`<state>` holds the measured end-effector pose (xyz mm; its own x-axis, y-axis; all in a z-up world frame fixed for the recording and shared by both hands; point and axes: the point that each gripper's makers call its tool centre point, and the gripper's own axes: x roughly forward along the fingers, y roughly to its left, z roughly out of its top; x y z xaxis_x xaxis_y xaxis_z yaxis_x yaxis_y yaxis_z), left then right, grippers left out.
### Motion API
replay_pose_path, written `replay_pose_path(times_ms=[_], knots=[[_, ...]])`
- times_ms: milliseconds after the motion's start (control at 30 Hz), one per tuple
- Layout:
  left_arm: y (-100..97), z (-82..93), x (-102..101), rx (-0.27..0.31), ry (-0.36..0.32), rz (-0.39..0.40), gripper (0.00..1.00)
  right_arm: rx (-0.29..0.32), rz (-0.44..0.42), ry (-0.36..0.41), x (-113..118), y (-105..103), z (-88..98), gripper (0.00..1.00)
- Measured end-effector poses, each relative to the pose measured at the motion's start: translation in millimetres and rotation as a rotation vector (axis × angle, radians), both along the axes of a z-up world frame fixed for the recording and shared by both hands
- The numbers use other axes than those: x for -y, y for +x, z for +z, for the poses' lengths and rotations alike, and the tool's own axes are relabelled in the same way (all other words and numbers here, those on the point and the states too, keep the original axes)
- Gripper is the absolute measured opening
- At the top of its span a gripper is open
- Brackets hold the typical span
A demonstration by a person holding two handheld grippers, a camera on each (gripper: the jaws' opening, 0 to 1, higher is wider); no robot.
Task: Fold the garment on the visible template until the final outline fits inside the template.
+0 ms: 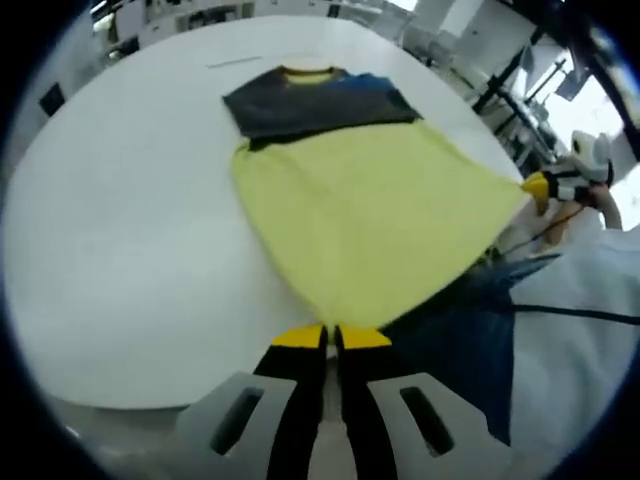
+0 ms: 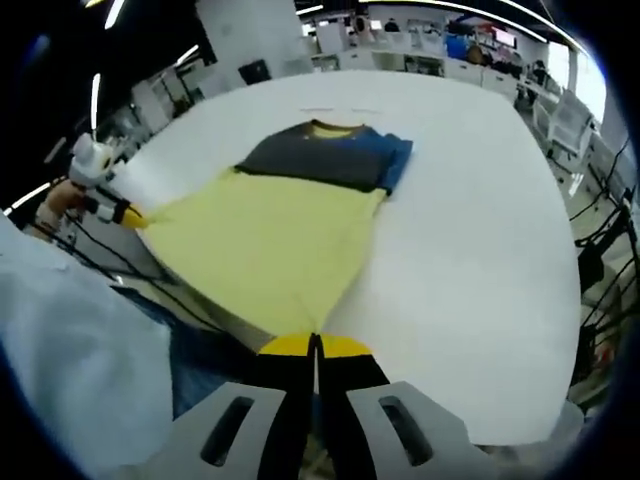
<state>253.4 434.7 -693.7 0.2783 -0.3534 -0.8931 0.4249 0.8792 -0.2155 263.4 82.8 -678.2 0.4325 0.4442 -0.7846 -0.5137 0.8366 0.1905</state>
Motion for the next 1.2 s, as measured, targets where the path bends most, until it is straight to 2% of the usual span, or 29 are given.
replay_pose_path(times_ms=[133, 367, 600, 867, 1200], knots=[[-2.4, 2.0, -0.6, -0.003, 0.006, -0.005, 0.00, 0.004, 0.011, -0.003, -1.6, -2.1, 4.9, 0.01], [-1.1, 10.8, -1.6, 0.016, 0.014, -0.016, 0.00, 0.055, 0.006, 0.004, -1.8, 2.4, 22.9, 0.01], [-1.3, 17.4, -2.9, 0.024, 0.026, -0.032, 0.00, 0.062, 0.024, 0.006, -5.6, 0.1, 33.1, 0.01], [0.5, 34.0, -2.0, 0.053, 0.019, -0.056, 0.00, 0.089, 0.045, -0.001, -5.8, 0.4, 49.3, 0.01], [-5.3, 44.4, -1.7, 0.047, 0.035, -0.085, 0.00, 0.098, 0.071, -0.014, -7.7, -7.2, 61.1, 0.01]])
